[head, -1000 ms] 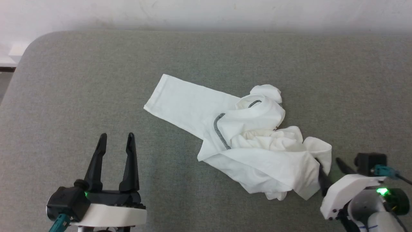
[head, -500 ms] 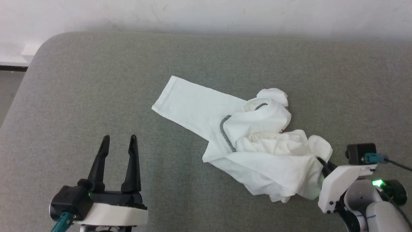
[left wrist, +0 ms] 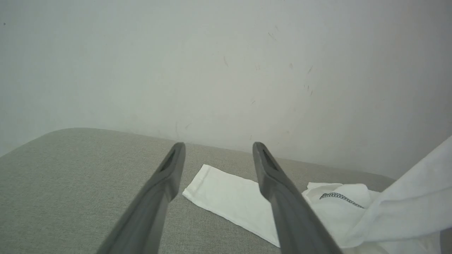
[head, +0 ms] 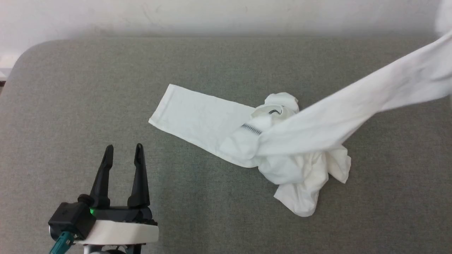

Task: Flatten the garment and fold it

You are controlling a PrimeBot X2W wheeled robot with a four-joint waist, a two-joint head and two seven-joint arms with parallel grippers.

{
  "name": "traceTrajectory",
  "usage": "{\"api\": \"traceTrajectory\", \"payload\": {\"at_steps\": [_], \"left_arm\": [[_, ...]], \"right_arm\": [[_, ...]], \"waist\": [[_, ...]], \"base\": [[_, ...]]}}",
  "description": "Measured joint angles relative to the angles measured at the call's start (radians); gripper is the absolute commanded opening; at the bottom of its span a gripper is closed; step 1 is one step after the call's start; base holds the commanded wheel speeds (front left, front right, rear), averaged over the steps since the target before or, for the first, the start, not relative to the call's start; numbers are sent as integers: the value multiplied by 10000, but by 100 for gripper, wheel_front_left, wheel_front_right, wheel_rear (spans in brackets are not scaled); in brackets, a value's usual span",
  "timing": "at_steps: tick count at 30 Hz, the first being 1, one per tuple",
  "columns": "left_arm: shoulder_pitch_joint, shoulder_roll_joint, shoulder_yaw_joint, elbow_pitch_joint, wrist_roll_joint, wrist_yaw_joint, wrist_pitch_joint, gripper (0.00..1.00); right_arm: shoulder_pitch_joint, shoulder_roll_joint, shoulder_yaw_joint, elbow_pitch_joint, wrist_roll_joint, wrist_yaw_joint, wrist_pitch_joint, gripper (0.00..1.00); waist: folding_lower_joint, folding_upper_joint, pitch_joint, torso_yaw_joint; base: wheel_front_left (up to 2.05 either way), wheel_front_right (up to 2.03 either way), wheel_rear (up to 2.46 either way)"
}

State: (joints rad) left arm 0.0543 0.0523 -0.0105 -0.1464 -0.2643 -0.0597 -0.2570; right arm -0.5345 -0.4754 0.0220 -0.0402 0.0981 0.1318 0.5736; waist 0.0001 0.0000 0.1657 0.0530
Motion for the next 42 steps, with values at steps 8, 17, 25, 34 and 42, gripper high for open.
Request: {"api": "traceTrajectory", "payload": {"at_steps": [8, 17, 25, 34, 42], "left_arm": [[-256, -4, -109, -21, 0, -8, 0, 100], [-889, -4, -86, 92, 25, -288, 0, 100], [-1077, -4, -2, 295, 107, -380, 0, 100], [-890, -4, 44, 330, 77, -341, 0, 100], [-817, -10, -132, 205, -4, -320, 0, 100]], "right_arm": [[-735, -2360, -1530, 1492, -1068, 0, -228, 0], [624, -1636, -2713, 3030, -1864, 2, -846, 30], [626, -380, -2719, 3292, -1960, 10, -986, 100], [225, 464, -1898, 1797, -332, 10, 263, 100], [873, 1643, -1898, 1532, 892, 8, 2182, 100]], "waist": [[0, 0, 684, 210], [2, 0, 1712, 590], [-1, 0, 1965, 678], [-2, 0, 1277, 315], [-2, 0, 1162, 184]], "base": [[0, 0, 0], [0, 0, 0], [0, 0, 0], [0, 0, 0], [0, 0, 0]]}}
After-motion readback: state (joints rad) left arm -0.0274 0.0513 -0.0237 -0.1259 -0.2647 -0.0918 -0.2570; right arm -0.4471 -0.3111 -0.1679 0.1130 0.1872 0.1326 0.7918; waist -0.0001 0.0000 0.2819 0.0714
